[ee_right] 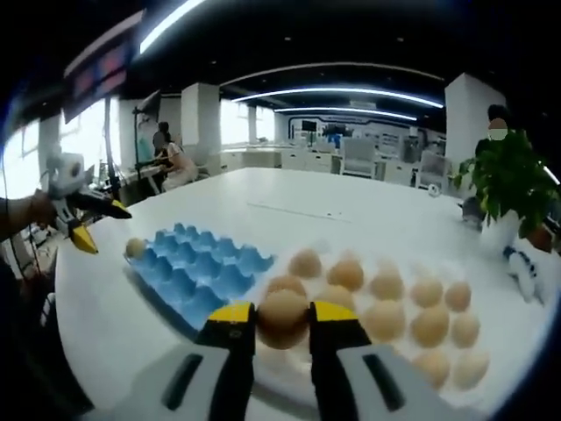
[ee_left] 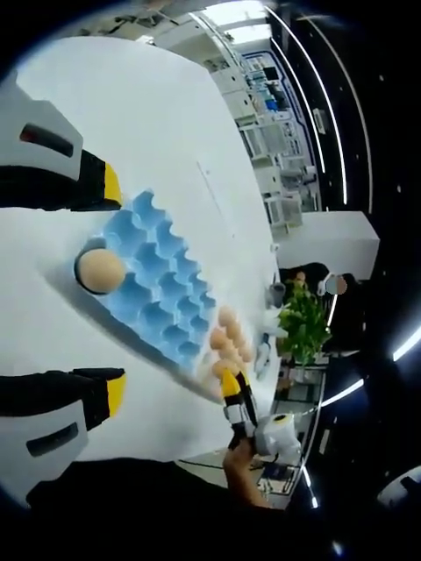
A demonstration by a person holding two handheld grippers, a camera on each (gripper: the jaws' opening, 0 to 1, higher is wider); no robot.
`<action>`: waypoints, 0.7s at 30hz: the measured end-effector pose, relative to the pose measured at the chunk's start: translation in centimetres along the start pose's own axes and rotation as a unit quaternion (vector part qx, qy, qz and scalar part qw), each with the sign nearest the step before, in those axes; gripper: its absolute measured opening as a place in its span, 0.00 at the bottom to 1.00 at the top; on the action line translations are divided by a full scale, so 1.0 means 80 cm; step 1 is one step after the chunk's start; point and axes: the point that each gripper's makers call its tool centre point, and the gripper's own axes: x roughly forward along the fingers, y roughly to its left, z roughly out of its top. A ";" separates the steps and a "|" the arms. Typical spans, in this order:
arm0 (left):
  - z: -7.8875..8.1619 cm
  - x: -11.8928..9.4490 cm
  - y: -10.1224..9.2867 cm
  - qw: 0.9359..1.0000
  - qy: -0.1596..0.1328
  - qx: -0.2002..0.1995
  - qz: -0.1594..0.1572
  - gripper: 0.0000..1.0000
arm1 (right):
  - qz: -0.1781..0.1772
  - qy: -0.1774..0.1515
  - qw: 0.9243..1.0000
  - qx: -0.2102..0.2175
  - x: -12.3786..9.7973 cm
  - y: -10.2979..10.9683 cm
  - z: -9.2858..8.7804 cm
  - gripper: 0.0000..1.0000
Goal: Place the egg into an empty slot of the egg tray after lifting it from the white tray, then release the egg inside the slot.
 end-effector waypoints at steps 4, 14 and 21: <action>-0.001 0.000 0.000 1.000 0.000 0.000 -0.001 0.73 | 0.010 -0.004 1.000 -0.003 0.001 0.009 0.007 0.23; -0.002 0.001 0.001 1.000 0.000 -0.001 -0.003 0.73 | 0.044 -0.008 0.999 -0.010 0.014 0.038 0.019 0.22; -0.002 0.001 0.003 1.000 -0.002 -0.001 -0.002 0.73 | 0.091 -0.015 0.995 -0.025 0.031 0.080 0.032 0.23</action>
